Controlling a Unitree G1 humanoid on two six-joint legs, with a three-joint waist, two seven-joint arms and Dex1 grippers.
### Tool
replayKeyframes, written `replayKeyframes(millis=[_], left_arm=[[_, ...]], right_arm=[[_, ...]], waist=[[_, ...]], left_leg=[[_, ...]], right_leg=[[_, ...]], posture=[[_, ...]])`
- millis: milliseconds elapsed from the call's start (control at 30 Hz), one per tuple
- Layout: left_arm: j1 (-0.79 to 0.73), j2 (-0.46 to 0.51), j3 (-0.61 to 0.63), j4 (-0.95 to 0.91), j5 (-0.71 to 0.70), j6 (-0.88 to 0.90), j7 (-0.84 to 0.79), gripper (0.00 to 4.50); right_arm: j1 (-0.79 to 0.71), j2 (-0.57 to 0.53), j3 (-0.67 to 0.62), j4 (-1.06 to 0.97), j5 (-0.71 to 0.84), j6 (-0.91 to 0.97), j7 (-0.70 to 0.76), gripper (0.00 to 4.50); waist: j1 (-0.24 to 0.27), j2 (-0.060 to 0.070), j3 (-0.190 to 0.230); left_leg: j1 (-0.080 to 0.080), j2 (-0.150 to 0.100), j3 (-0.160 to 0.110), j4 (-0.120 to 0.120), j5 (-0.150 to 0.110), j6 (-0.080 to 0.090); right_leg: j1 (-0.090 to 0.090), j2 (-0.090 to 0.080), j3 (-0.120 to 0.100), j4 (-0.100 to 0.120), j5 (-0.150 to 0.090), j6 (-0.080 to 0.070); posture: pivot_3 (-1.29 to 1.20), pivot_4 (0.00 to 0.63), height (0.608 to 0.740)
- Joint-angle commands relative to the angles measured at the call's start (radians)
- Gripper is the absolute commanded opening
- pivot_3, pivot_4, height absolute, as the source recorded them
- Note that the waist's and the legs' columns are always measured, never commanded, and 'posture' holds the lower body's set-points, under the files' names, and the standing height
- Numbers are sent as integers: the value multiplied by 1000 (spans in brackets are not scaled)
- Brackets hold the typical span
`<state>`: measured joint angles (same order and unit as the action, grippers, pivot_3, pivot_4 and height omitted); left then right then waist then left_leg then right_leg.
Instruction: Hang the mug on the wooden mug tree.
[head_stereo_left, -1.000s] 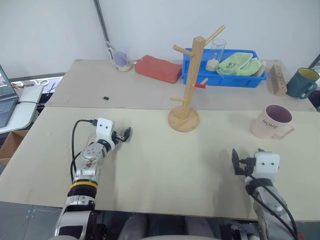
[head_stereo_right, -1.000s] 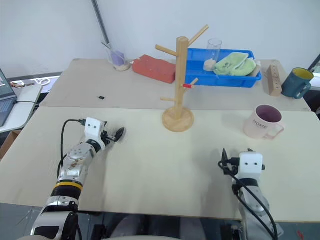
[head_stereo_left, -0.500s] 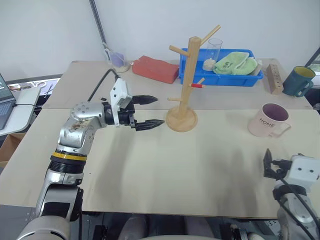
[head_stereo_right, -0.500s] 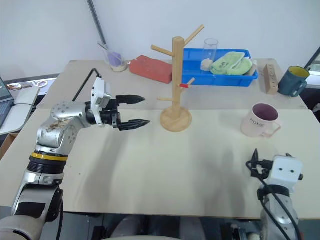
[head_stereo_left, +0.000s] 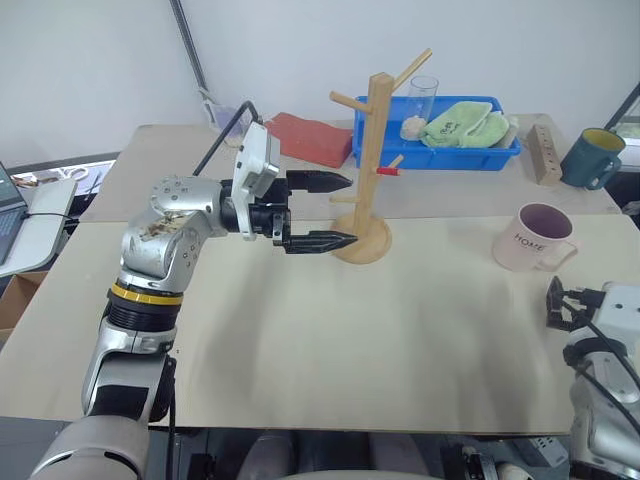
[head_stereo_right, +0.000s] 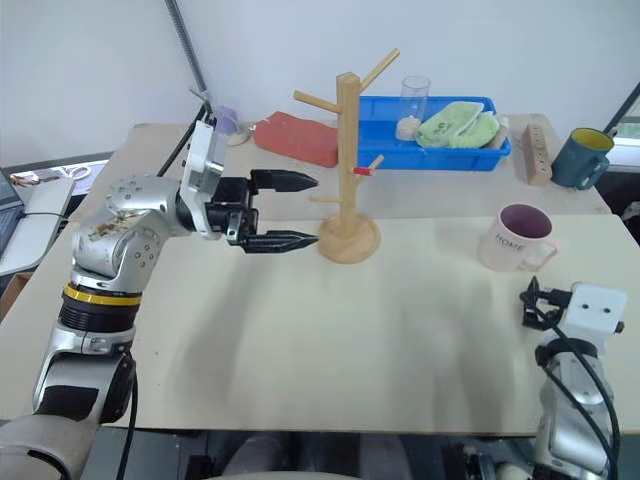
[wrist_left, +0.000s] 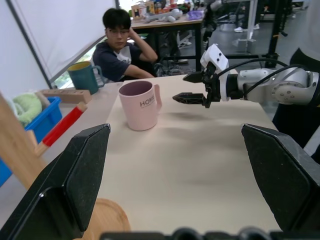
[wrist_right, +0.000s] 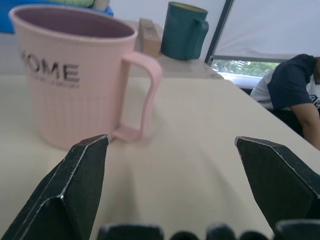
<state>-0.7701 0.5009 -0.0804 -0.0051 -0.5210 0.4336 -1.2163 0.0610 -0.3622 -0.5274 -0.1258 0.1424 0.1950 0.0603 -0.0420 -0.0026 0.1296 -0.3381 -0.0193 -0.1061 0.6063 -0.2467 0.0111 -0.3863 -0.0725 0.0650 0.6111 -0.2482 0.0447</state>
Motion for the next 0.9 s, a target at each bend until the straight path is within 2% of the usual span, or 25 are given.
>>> replayKeyframes(millis=[33, 367, 900], left_arm=[[3, 8, 38, -62, -29, 12, 26, 4500], [30, 20, 36, -105, -29, 18, 38, 4500], [31, 25, 42, -114, -30, 16, 58, 4500]], right_arm=[[-52, -30, -24, 55, 17, -50, 4, 4478], [-193, -74, -23, 268, 22, -117, 6, 4478], [-316, -134, 1, 548, 26, -237, 28, 4478]], waist=[[1, 0, 0], [0, 0, 0], [-2, 0, 0]], left_leg=[[0, 0, 0, 0, 0, 0], [0, -1, 1, 0, 0, 0], [0, -1, 2, 0, 0, 0]], right_leg=[[0, 0, 0, 0, 0, 0], [0, 0, 1, 0, 0, -1], [0, 0, 2, 0, 1, -1]], posture=[[0, 150, 740], [0, 150, 740], [0, 150, 740]])
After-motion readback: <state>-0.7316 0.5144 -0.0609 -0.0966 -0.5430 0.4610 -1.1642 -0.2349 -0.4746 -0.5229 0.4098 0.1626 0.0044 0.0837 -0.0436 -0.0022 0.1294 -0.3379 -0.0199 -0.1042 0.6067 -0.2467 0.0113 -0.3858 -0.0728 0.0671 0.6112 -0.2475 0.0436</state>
